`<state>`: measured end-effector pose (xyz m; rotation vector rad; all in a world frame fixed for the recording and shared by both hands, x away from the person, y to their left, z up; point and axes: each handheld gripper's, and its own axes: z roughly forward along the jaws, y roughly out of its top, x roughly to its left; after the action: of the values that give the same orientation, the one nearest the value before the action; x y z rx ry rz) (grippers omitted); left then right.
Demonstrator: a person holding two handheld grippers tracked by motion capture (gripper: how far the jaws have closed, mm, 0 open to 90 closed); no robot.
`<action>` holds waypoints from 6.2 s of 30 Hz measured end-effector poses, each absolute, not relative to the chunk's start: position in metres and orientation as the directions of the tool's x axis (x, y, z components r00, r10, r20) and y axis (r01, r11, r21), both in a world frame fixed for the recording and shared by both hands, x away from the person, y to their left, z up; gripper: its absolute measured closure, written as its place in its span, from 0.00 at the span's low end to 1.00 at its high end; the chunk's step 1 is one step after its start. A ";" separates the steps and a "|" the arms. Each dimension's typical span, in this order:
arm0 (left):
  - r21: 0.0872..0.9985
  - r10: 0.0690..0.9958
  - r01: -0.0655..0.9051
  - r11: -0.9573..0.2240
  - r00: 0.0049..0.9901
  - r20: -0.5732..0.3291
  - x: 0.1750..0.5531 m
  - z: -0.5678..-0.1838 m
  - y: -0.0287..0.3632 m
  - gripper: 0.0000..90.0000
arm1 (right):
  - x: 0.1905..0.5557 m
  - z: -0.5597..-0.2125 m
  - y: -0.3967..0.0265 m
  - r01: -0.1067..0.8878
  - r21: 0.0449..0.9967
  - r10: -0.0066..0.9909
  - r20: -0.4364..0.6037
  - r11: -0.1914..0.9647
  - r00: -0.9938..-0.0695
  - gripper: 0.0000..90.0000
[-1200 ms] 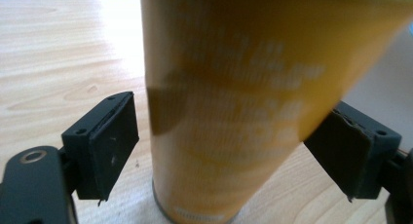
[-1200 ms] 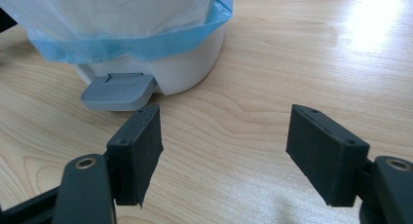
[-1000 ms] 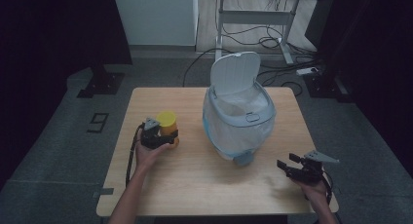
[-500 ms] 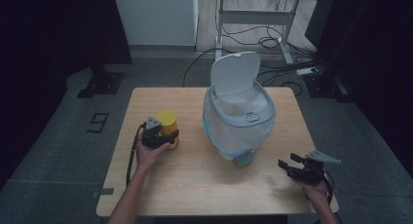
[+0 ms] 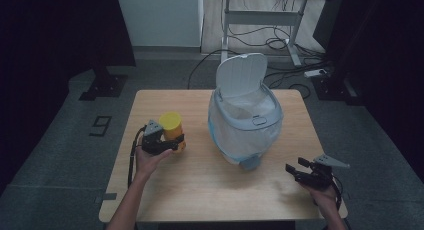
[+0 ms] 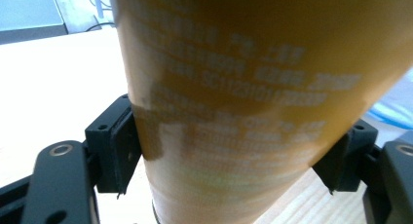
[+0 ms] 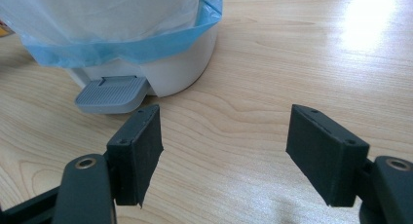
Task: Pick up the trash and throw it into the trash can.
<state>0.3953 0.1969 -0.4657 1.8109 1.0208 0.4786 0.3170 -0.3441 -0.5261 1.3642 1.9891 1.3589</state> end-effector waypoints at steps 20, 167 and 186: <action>0.912 0.763 0.359 -0.196 0.640 -0.088 0.379 -0.425 0.182 0.25 | 0.317 -0.527 -0.345 0.506 0.860 0.863 0.206 0.064 -0.461 0.31; 0.961 0.592 0.155 -0.230 0.806 0.011 0.400 -0.263 0.068 0.26 | 0.321 -0.537 -0.339 0.550 0.827 0.860 0.194 0.116 -0.473 0.32; 0.955 0.569 0.155 -0.254 0.822 0.018 0.418 -0.261 0.040 0.26 | 0.322 -0.538 -0.338 0.553 0.824 0.861 0.186 0.126 -0.473 0.32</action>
<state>0.4177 0.0405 -0.2610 1.8125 0.5527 0.4323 0.3218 -0.3383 -0.5382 1.3741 2.0744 1.2796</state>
